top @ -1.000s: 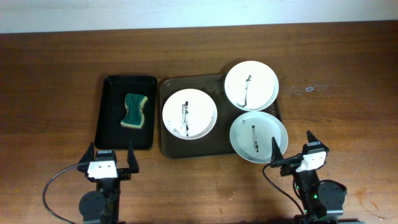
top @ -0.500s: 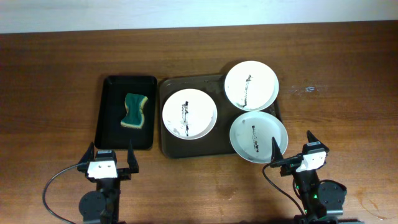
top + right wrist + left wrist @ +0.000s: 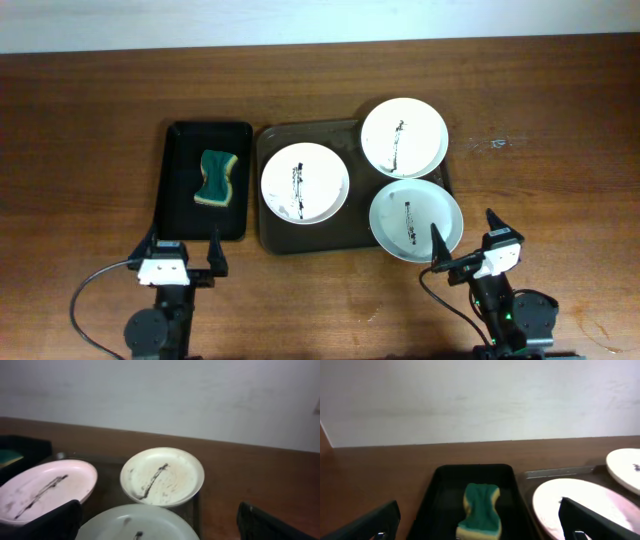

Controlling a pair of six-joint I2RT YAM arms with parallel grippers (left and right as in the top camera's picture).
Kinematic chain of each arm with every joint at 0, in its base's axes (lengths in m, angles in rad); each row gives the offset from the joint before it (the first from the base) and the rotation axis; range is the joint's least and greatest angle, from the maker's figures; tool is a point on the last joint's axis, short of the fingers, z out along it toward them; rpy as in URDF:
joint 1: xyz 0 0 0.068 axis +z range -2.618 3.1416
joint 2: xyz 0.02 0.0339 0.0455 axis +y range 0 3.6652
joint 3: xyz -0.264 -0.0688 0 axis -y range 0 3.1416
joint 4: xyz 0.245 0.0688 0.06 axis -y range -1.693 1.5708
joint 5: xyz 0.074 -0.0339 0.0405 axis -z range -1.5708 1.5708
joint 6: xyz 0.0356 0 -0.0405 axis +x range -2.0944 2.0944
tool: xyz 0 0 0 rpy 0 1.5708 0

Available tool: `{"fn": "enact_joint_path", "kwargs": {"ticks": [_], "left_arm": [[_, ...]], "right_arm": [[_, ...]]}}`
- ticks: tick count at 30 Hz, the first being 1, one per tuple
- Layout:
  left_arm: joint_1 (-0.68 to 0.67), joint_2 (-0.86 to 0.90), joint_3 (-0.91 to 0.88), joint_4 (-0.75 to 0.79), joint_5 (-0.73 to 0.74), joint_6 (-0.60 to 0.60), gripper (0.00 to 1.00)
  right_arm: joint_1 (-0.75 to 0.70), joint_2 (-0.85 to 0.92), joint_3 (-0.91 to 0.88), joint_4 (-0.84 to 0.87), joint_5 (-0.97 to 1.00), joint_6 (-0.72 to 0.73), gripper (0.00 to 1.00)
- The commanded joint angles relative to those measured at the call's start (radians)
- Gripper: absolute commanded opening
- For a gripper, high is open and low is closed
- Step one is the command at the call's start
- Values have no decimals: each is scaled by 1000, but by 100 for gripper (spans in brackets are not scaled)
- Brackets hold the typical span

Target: Clean dirty plates on tray and stack at the side

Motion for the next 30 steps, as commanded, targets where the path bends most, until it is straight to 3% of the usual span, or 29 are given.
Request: {"fn": "enact_joint_path", "kwargs": {"ticks": [1, 5, 10, 17, 19, 22, 25, 26, 28, 30], "left_arm": [[5, 151, 143, -3, 21, -79, 99], [5, 475, 436, -77, 21, -78, 99], [5, 880, 906, -456, 24, -69, 99], [5, 1314, 1444, -996, 24, -25, 99], [5, 1389, 1536, -1101, 45, -26, 100], [5, 1418, 1537, -1096, 65, -25, 99], [5, 1450, 1537, -1035, 50, -31, 99], [5, 1470, 1537, -1028, -14, -92, 99], [5, 1521, 1537, -1027, -126, -199, 98], [5, 1609, 1537, -997, -146, -224, 96]], "right_arm": [[9, 28, 130, -40, -34, 1, 99], [9, 185, 354, -154, -32, 1, 99], [9, 474, 650, -340, -31, 11, 99], [9, 1068, 1225, -853, -159, 12, 99], [9, 1221, 1328, -873, -225, 12, 99], [11, 1398, 1336, -766, -414, 14, 100], [81, 1567, 1336, -686, -296, 158, 68], [122, 1613, 1336, -649, -232, 237, 63], [196, 1677, 1339, -598, -133, 329, 59], [291, 1745, 1348, -560, 1, 392, 56]]}}
